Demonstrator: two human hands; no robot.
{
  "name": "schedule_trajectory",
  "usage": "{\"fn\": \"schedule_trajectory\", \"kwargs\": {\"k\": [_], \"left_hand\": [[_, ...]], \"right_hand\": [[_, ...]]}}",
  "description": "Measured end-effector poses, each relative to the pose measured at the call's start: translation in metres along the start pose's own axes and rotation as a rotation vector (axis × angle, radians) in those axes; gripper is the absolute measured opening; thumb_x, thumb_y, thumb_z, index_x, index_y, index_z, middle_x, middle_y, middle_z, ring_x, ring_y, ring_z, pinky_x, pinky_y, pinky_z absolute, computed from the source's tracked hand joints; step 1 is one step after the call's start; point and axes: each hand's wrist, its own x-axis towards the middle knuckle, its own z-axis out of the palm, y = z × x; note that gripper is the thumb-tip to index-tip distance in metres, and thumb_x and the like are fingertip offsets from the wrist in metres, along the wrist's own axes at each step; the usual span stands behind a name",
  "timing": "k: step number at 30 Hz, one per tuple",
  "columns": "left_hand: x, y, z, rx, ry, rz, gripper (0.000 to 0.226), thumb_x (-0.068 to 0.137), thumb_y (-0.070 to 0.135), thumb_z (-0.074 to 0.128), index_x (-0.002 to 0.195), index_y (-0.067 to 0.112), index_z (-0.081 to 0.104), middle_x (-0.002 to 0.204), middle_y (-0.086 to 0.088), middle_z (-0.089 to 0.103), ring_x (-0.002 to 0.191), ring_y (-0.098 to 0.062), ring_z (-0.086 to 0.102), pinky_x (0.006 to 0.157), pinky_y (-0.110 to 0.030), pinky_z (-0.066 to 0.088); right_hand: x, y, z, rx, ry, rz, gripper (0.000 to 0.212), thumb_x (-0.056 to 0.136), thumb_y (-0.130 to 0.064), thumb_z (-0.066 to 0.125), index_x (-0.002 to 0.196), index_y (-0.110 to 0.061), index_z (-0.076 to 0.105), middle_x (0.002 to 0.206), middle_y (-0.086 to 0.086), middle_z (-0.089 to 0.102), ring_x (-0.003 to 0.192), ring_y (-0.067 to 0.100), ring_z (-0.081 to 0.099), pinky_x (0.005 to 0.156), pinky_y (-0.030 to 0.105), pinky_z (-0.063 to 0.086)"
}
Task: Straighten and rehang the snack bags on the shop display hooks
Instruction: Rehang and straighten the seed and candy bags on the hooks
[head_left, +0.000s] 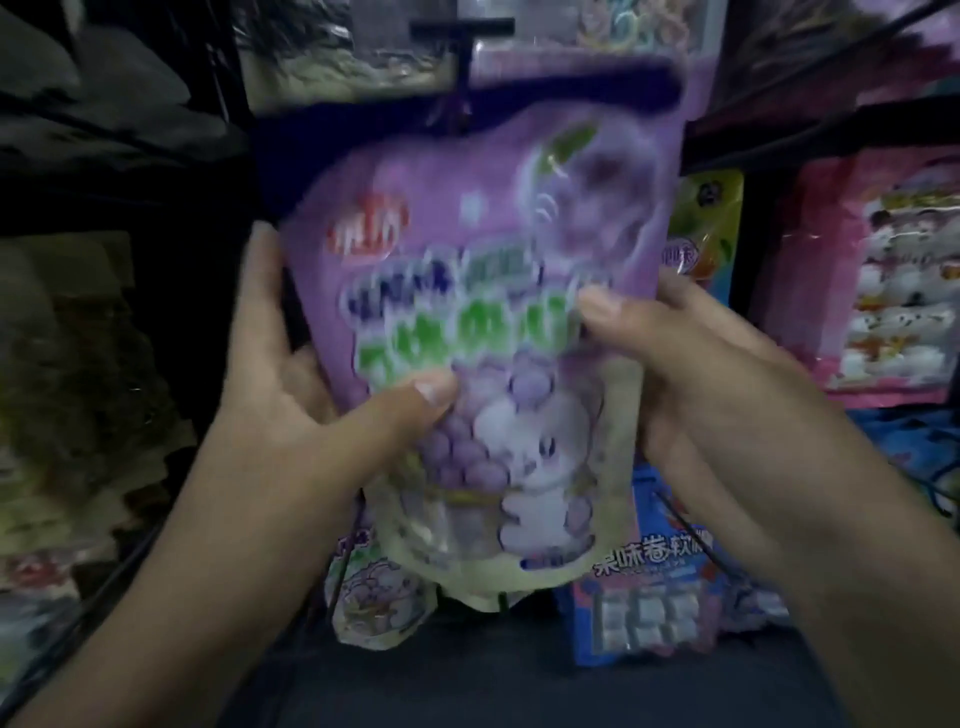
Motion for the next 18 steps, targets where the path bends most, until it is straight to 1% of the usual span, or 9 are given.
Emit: {"fn": "schedule_trajectory", "kwargs": {"k": [1,3,4,7,10,13,15,16,18], "left_hand": [[0.006,0.002,-0.001,0.015,0.0,-0.032,0.082,0.067,0.007,0.08,0.138,0.027,0.046,0.115,0.0,0.072,0.1,-0.02,0.072,0.078,-0.036,0.059],[0.011,0.005,0.003,0.071,0.007,-0.094,0.037,0.071,0.014,0.078,0.103,0.032,0.068,0.101,-0.002,0.076,0.09,-0.022,0.074,0.074,-0.037,0.061],[0.009,0.005,0.003,0.088,0.0,-0.11,0.03,0.071,0.016,0.081,0.094,0.033,0.071,0.098,-0.002,0.077,0.088,-0.023,0.075,0.073,-0.038,0.061],[-0.005,0.004,0.002,0.064,-0.02,-0.107,0.034,0.063,0.019,0.088,0.091,0.033,0.074,0.094,-0.003,0.077,0.084,-0.024,0.075,0.066,-0.034,0.06],[-0.028,-0.01,0.002,-0.015,0.001,-0.163,0.04,0.054,0.01,0.086,0.085,0.034,0.076,0.087,-0.004,0.077,0.077,-0.021,0.075,0.061,-0.027,0.058],[-0.051,-0.031,-0.003,0.011,-0.038,-0.248,0.034,0.055,0.014,0.083,0.082,0.034,0.078,0.08,-0.003,0.077,0.071,-0.017,0.075,0.058,-0.022,0.056],[-0.063,-0.043,-0.009,0.044,-0.106,-0.308,0.026,0.062,0.017,0.08,0.084,0.032,0.079,0.08,-0.002,0.077,0.071,-0.013,0.074,0.059,-0.019,0.055],[-0.068,-0.048,-0.013,0.064,-0.152,-0.347,0.024,0.067,0.016,0.078,0.086,0.031,0.079,0.081,-0.002,0.077,0.073,-0.012,0.074,0.06,-0.018,0.054],[-0.075,-0.058,-0.021,0.137,-0.288,-0.398,0.019,0.074,0.021,0.074,0.091,0.029,0.078,0.084,0.001,0.077,0.077,-0.01,0.073,0.063,-0.019,0.054]], "right_hand": [[0.008,-0.005,0.004,-0.027,0.035,-0.007,0.026,0.076,-0.025,0.075,0.1,-0.022,0.066,0.092,-0.007,0.075,0.086,0.008,0.072,0.082,0.031,0.054],[0.019,-0.011,0.011,-0.108,0.094,-0.037,0.003,0.085,-0.024,0.068,0.085,-0.021,0.069,0.078,-0.007,0.072,0.074,0.006,0.068,0.077,0.033,0.049],[0.02,-0.013,0.014,-0.129,0.104,-0.038,0.009,0.087,-0.023,0.066,0.079,-0.022,0.069,0.075,-0.007,0.071,0.07,0.007,0.067,0.074,0.032,0.049],[0.006,-0.008,0.012,-0.115,0.11,-0.002,0.01,0.084,-0.021,0.068,0.074,-0.021,0.069,0.065,-0.006,0.068,0.058,0.004,0.063,0.058,0.019,0.049],[-0.019,0.005,0.008,-0.077,0.103,0.043,0.011,0.065,-0.028,0.068,0.067,-0.018,0.071,0.058,-0.004,0.066,0.047,0.004,0.06,0.044,0.014,0.045],[-0.046,0.029,0.002,-0.096,0.111,0.134,0.009,0.057,-0.029,0.074,0.063,-0.022,0.074,0.058,-0.003,0.068,0.049,0.008,0.064,0.044,0.017,0.048],[-0.061,0.048,-0.005,-0.145,0.066,0.177,0.013,0.062,-0.02,0.082,0.074,-0.023,0.075,0.064,-0.001,0.069,0.055,0.01,0.066,0.049,0.02,0.051],[-0.069,0.056,-0.01,-0.182,0.047,0.189,0.011,0.069,-0.025,0.077,0.08,-0.023,0.075,0.067,0.0,0.07,0.06,0.01,0.066,0.053,0.021,0.051],[-0.082,0.071,-0.021,-0.293,-0.009,0.193,0.022,0.071,-0.037,0.071,0.088,-0.024,0.074,0.074,0.002,0.071,0.066,0.012,0.066,0.061,0.021,0.051]]}}
